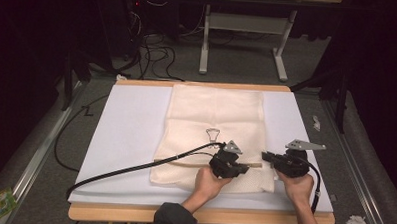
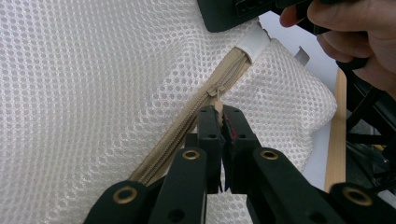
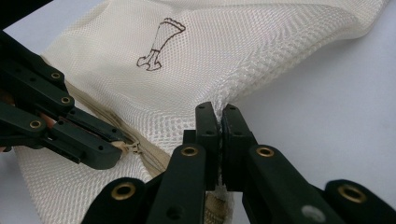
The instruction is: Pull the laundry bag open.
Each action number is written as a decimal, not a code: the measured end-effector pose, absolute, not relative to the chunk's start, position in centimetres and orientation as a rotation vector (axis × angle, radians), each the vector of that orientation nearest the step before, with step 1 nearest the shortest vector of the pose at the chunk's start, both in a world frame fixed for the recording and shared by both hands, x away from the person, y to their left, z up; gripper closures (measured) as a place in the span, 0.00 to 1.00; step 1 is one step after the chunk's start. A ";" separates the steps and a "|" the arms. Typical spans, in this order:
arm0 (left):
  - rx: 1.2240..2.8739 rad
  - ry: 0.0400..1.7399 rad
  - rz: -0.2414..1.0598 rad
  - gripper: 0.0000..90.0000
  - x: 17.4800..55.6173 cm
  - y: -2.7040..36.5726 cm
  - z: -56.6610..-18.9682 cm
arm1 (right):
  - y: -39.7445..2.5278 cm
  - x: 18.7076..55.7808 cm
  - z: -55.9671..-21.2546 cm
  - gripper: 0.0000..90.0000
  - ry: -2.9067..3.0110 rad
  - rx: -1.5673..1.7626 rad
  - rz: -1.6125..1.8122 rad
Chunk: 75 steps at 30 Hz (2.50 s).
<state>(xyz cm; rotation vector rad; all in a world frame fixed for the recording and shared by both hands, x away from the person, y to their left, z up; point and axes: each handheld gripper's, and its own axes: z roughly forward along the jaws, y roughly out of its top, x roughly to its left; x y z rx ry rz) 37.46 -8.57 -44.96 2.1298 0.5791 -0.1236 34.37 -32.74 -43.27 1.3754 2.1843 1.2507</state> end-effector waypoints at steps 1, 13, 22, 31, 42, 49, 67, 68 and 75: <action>2.129 0.579 -0.123 0.97 37.4 -8.6 -44.9 | -32.8 34.4 -43.3 0.99 2.185 1.372 1.252; 2.127 0.579 -0.119 0.97 37.4 -8.3 -44.9 | -32.7 34.4 -43.3 0.99 2.186 1.370 1.248; 2.121 0.587 -0.111 0.97 37.3 -7.5 -44.8 | -32.7 34.5 -43.3 0.99 2.184 1.368 1.262; 2.118 0.588 -0.100 0.97 37.2 -6.8 -44.8 | -32.6 34.5 -43.2 0.98 2.193 1.359 1.247; 2.106 0.594 -0.093 0.97 37.2 -6.1 -44.7 | -32.1 34.5 -43.1 0.98 2.212 1.344 1.248; 2.112 0.591 -0.085 0.97 37.2 -5.9 -44.7 | -32.1 34.5 -43.0 0.98 2.205 1.342 1.255; 2.100 0.619 -0.075 0.97 37.3 -4.4 -45.1 | -32.1 34.4 -43.2 0.98 2.188 1.345 1.256; 2.100 0.619 -0.075 0.97 37.3 -4.4 -45.1 | -32.1 34.4 -43.2 0.98 2.188 1.345 1.256; 2.093 0.633 -0.068 0.97 37.1 -3.4 -45.2 | -32.1 34.5 -43.4 0.98 2.185 1.354 1.263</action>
